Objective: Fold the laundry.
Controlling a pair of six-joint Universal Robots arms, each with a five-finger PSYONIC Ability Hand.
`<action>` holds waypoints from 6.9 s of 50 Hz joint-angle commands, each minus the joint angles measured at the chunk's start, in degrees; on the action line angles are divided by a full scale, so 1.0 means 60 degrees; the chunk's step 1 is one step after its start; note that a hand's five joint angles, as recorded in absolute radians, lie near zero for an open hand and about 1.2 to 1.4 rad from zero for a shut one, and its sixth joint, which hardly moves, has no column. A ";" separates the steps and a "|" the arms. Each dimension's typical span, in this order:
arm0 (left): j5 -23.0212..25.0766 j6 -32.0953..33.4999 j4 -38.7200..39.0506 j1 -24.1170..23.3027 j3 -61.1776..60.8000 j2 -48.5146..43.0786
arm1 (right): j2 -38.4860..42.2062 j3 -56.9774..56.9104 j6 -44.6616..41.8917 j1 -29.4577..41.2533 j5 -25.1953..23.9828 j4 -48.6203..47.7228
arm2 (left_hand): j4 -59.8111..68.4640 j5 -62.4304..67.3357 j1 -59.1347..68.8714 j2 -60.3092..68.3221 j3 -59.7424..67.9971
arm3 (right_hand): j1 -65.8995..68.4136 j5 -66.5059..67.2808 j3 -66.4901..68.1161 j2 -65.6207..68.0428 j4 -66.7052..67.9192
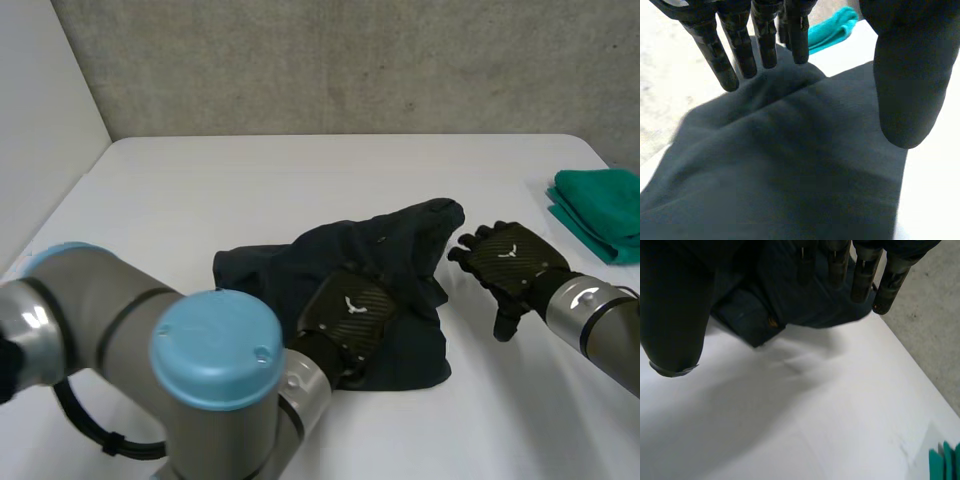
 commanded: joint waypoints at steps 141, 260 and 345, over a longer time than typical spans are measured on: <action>-0.1572 0.1372 0.1662 0.3979 -0.0657 -0.0915 | 0.8107 -1.1192 0.2996 0.3016 0.0972 0.2484 | 0.1119 0.1087 0.1070 0.1083 0.1085 | 0.4061 0.3698 0.3949 0.3893 0.3742; -0.0341 -0.1351 -0.1106 0.3892 0.1423 0.0256 | -0.0594 0.2312 0.5735 0.3001 0.0357 -0.0928 | 0.9921 0.9888 0.9872 0.9885 0.9886 | 0.4707 0.4344 0.4595 0.4539 0.4388; -0.0707 -0.0721 0.4329 0.3775 0.2700 0.1252 | 0.3332 -0.9994 0.2468 0.2225 0.2293 -0.2061 | 0.9921 0.9888 0.9872 0.9885 0.9886 | 1.1398 1.1035 1.1286 1.1230 1.1079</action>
